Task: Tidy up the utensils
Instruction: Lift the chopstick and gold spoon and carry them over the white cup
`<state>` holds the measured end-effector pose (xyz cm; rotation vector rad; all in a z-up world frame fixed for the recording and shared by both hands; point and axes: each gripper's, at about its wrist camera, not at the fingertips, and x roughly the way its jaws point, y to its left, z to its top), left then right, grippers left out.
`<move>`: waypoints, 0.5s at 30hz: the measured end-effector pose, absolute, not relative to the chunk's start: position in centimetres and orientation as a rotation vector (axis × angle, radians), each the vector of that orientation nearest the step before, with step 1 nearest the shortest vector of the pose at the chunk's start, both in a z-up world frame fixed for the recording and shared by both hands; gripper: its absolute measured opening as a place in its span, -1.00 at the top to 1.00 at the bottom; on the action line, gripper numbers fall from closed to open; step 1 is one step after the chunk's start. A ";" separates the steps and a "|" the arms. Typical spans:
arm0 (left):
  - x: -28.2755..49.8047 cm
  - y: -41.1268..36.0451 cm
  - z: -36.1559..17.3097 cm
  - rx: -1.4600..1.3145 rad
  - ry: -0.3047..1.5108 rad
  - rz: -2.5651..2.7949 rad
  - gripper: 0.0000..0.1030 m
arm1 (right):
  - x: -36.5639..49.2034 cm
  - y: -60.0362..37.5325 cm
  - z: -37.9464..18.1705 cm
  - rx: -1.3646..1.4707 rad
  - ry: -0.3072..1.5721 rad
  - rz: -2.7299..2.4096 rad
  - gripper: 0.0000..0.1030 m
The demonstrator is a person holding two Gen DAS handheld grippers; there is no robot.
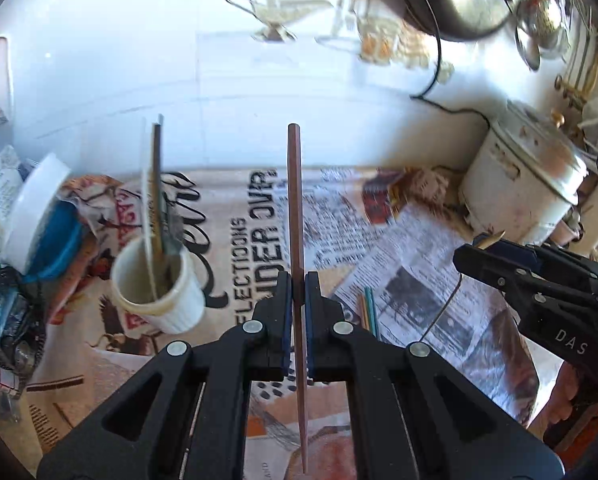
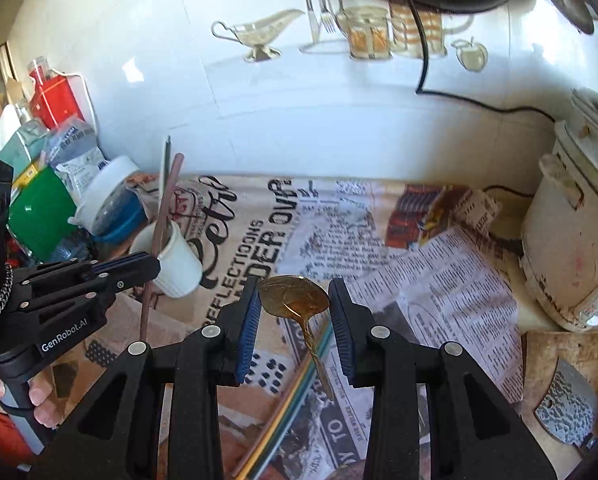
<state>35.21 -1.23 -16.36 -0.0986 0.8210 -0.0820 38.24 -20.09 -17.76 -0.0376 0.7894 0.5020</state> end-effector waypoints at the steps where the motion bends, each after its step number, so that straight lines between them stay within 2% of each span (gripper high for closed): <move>1: 35.1 -0.8 -16.0 -0.102 0.807 -0.074 0.92 | 38.2 -19.7 -17.3 -0.040 0.778 0.509 0.39; 15: 34.7 5.6 -11.6 -0.125 0.627 0.041 0.92 | 38.5 -12.5 -12.6 -0.050 0.663 0.599 0.39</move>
